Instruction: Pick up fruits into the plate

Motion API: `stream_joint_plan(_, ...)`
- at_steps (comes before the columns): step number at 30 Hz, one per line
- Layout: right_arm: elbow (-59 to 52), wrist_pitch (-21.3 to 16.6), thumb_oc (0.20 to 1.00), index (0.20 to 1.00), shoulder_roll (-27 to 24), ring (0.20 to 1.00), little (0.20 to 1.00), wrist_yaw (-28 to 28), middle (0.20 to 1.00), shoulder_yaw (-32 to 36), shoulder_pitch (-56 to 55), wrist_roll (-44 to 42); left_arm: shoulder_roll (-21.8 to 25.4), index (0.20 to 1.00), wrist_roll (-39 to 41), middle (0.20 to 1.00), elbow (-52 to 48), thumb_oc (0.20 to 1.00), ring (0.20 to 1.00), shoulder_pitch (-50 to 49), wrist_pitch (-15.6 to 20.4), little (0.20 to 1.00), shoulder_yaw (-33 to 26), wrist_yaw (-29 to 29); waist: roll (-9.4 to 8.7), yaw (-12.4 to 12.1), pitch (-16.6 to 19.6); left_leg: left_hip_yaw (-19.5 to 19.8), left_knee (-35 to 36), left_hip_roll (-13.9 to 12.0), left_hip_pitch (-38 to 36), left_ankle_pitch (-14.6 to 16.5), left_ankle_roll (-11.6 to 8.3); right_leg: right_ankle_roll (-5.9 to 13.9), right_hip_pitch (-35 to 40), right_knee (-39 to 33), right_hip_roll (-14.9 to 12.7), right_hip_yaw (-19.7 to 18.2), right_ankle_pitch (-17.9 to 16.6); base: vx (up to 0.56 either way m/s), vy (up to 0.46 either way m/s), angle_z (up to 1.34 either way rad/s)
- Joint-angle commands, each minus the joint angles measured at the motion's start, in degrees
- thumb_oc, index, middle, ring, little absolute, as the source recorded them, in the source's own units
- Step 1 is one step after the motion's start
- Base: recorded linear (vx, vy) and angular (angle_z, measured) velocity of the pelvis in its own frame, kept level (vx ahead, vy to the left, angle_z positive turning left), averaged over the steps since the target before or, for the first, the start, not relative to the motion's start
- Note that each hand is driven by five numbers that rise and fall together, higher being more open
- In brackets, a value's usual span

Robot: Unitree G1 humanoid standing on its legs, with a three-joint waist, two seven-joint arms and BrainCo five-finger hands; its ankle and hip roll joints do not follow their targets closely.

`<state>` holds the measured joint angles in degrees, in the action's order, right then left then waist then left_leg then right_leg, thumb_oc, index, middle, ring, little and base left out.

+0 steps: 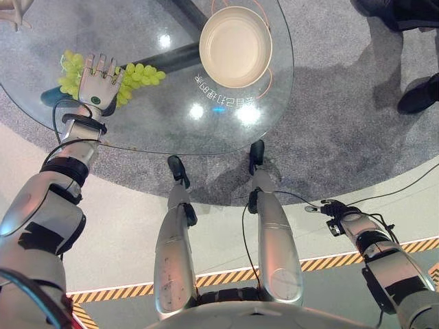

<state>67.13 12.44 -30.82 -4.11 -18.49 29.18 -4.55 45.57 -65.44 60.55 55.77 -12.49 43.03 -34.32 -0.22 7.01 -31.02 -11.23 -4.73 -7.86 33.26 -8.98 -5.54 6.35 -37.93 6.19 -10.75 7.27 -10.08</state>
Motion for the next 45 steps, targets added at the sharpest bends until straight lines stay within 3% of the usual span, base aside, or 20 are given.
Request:
stream_joint_plan(1,0.7,0.8,1.000,1.000,-3.4,1.000,1.000,0.2,1.000,-1.1,-1.6,-1.7,2.4,1.000,-0.7,1.000,3.2,1.000,1.000,0.4,-3.9,1.000,-1.7,0.4,-1.36,0.0,1.2,-1.3,-9.2,5.0,5.3,8.7,0.96,-0.41,-2.4,6.4,3.4,1.8,6.5,0.00,0.000,0.00)
stream_joint_plan(7,-0.7,-0.4,1.000,1.000,-3.6,1.000,1.000,0.0,1.000,-1.8,-1.6,-3.6,2.0,1.000,9.2,1.000,4.7,1.000,1.000,0.6,-5.9,1.000,-3.5,1.9,-2.25,0.4,1.2,-1.0,-10.6,5.0,7.6,8.8,0.99,-0.92,-4.4,7.3,4.3,1.1,6.4,0.00,0.000,0.00)
stream_joint_plan(17,-2.7,-1.5,1.000,1.000,-1.7,1.000,1.000,0.7,1.000,-3.0,-3.1,-5.2,0.7,1.000,10.9,1.000,6.4,1.000,1.000,2.4,-6.0,1.000,-4.6,-2.1,-3.86,1.3,1.2,-0.7,-11.8,4.6,9.7,9.1,1.06,-1.26,-6.2,8.1,5.2,0.4,6.4,0.00,-0.009,0.00)
stream_joint_plan(37,-3.6,-4.3,1.000,1.000,0.6,1.000,1.000,1.5,1.000,-3.6,-5.7,-7.9,-0.2,1.000,14.3,1.000,10.1,1.000,1.000,10.0,-6.1,1.000,-3.6,-0.9,-5.65,3.1,1.2,-0.7,-14.2,3.5,12.2,10.0,1.07,-1.23,-8.6,9.1,5.7,-0.4,6.1,0.00,-0.006,0.00)
stream_joint_plan(40,-3.9,-6.6,1.000,1.000,0.4,1.000,1.000,2.0,1.000,-3.9,-6.2,-8.5,-0.9,1.000,19.8,1.000,12.8,1.000,1.000,11.7,-3.3,1.000,-2.6,3.3,-6.00,3.8,1.2,-0.6,-15.1,3.3,13.3,10.4,1.14,-1.16,-9.7,9.7,5.9,-1.0,6.1,0.06,0.019,-0.02)
stream_joint_plan(41,-4.1,-6.9,1.000,1.000,0.4,1.000,1.000,2.1,1.000,-4.1,-6.7,-8.8,-1.2,1.000,20.6,1.000,13.2,1.000,1.000,11.4,-2.8,1.000,-2.3,4.3,-5.83,3.7,1.2,0.0,-15.8,3.0,12.3,12.5,0.69,-0.73,-8.7,10.5,6.2,-1.2,8.0,0.10,0.030,-0.02)
stream_joint_plan(45,-5.9,-7.1,1.000,1.000,0.1,1.000,1.000,2.3,1.000,-4.3,-6.5,-9.5,-2.2,1.000,28.6,1.000,14.5,1.000,1.000,12.0,-0.7,1.000,-1.4,14.0,-6.13,4.2,1.2,-0.4,-16.0,2.7,12.7,12.8,0.72,-0.60,-9.2,10.8,6.4,-1.3,8.0,0.03,0.012,-0.01)
